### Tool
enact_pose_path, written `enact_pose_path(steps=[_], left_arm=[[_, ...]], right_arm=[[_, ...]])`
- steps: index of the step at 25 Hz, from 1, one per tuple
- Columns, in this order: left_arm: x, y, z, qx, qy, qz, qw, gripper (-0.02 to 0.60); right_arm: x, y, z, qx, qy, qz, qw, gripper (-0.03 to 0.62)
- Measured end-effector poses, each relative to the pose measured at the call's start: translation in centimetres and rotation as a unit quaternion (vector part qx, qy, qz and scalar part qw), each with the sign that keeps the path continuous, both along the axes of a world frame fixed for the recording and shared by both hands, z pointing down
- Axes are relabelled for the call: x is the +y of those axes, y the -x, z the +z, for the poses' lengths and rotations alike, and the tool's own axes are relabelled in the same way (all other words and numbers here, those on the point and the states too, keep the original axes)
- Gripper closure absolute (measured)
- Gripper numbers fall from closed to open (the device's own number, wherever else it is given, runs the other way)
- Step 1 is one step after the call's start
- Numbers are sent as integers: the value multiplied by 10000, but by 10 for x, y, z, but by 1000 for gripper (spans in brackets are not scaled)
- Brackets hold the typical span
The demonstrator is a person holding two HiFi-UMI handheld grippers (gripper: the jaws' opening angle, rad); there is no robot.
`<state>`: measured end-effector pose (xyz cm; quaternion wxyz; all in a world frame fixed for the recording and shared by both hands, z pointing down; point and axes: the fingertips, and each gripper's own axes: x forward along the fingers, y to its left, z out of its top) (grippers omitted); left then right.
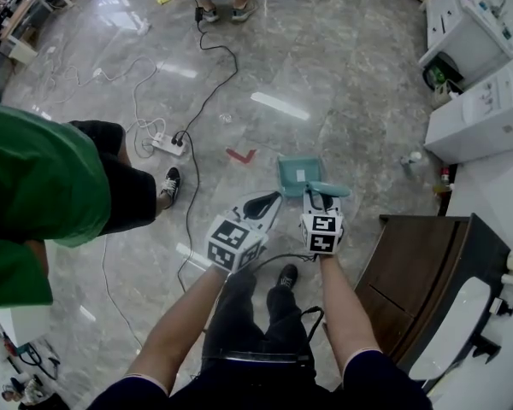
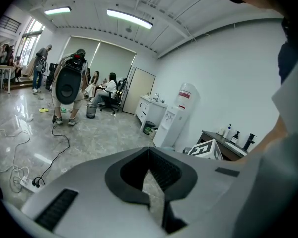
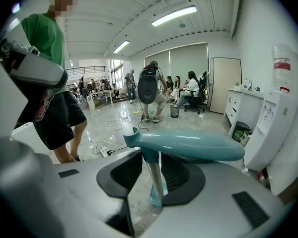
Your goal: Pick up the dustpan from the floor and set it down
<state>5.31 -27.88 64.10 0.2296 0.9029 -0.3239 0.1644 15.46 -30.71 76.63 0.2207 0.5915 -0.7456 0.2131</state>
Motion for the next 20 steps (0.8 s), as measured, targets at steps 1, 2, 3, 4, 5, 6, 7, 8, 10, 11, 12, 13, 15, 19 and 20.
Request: enact_pose_path(steps=[1, 2, 3, 4, 5, 6, 7, 8, 10, 11, 12, 13, 15, 19, 20], left_arm=[[3, 0, 0, 4, 10, 3, 10000, 568], [5, -1, -1, 7, 14, 13, 10000, 568], [8, -1, -3, 7, 13, 28, 10000, 568], [11, -1, -4, 5, 7, 42, 10000, 568], [13, 0, -7, 4, -5, 50, 10000, 568], [15, 1, -9, 1, -23, 47, 10000, 568], [17, 3, -12, -8, -47, 38, 10000, 568], [19, 5, -14, -23, -69, 36, 10000, 568], [24, 8, -17, -38, -89, 72, 9999, 568], [27, 8, -19, -31, -94, 85, 9999, 568], [29, 9, -21, -22, -100, 90, 9999, 568], [31, 10, -24, -18, -107, 88, 9999, 568], [37, 12, -29, 5, -105, 68, 9999, 568], [53, 12, -49, 152, -134, 55, 9998, 568], [57, 11, -56, 196, -164, 66, 9997, 568]], right_arm=[[2, 1, 1, -24, 31, 9, 10000, 488], [3, 2, 1, -32, 53, 36, 10000, 488], [5, 1, 2, -29, 71, 85, 9999, 488], [6, 1, 2, -19, 95, 143, 9999, 487], [8, 0, 3, -16, 134, 196, 9997, 484], [10, 0, 4, -26, 199, 238, 9995, 457], [13, 0, 7, -49, 293, 272, 9992, 432], [17, 0, 11, -83, 410, 305, 9987, 415], [28, 0, 18, -173, 657, 371, 9970, 405], [34, 0, 20, -221, 772, 390, 9960, 405], [40, 1, 22, -275, 878, 399, 9950, 405], [46, 2, 22, -347, 964, 405, 9939, 405], [57, 6, 13, -519, 992, 412, 9929, 405], [72, 19, -42, -880, 521, 275, 9944, 407], [74, 22, -61, -965, 346, 222, 9945, 407]])
